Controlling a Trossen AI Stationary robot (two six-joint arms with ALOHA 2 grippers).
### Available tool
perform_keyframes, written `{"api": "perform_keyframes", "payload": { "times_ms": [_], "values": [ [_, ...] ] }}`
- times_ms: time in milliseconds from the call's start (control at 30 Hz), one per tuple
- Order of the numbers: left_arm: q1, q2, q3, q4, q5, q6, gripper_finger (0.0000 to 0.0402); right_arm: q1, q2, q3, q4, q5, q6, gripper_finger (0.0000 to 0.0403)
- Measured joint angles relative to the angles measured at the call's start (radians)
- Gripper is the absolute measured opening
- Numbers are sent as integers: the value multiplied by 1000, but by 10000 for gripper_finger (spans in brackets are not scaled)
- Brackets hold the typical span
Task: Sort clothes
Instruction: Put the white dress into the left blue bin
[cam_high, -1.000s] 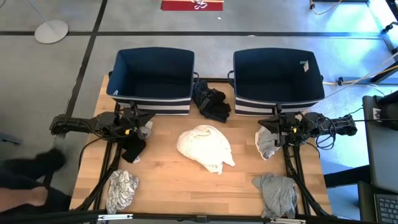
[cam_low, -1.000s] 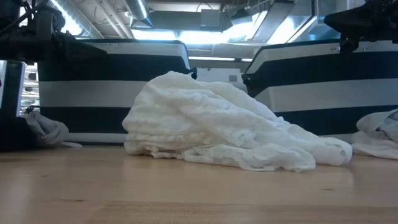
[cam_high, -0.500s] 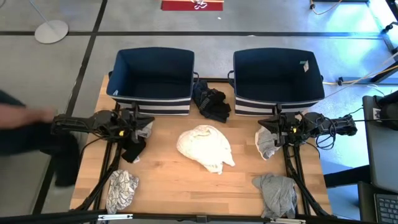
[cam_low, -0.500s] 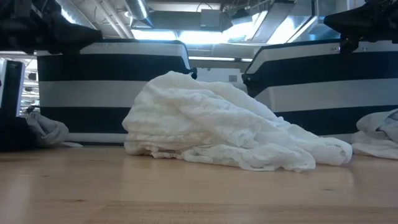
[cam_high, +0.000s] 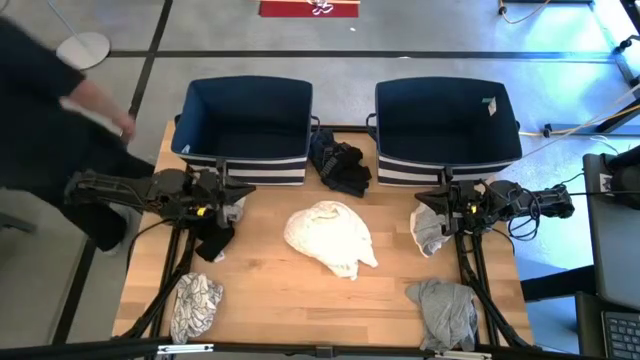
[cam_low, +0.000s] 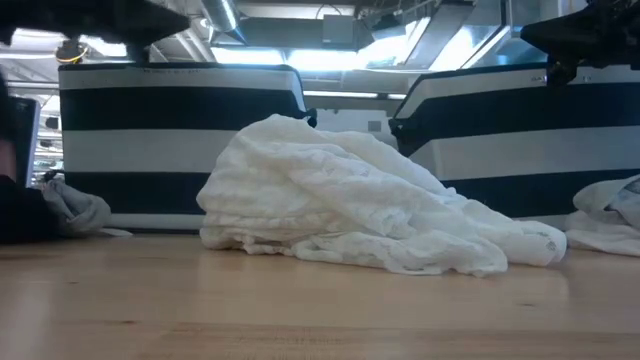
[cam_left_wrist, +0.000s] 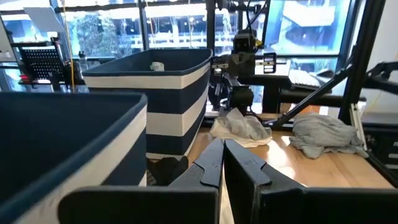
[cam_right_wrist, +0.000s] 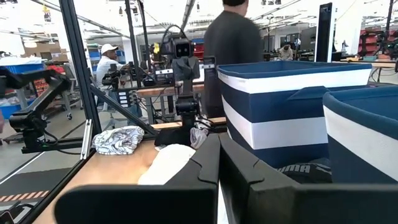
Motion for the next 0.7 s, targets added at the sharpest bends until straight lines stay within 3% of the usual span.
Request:
{"api": "perform_keyframes", "payload": {
  "times_ms": [400,700],
  "values": [
    [0,380,274,-4,0,70,5,0,0,0,0,16,-9,8],
    [0,566,367,14,5,79,5,0,0,0,-1,26,-10,8]
  ]
}}
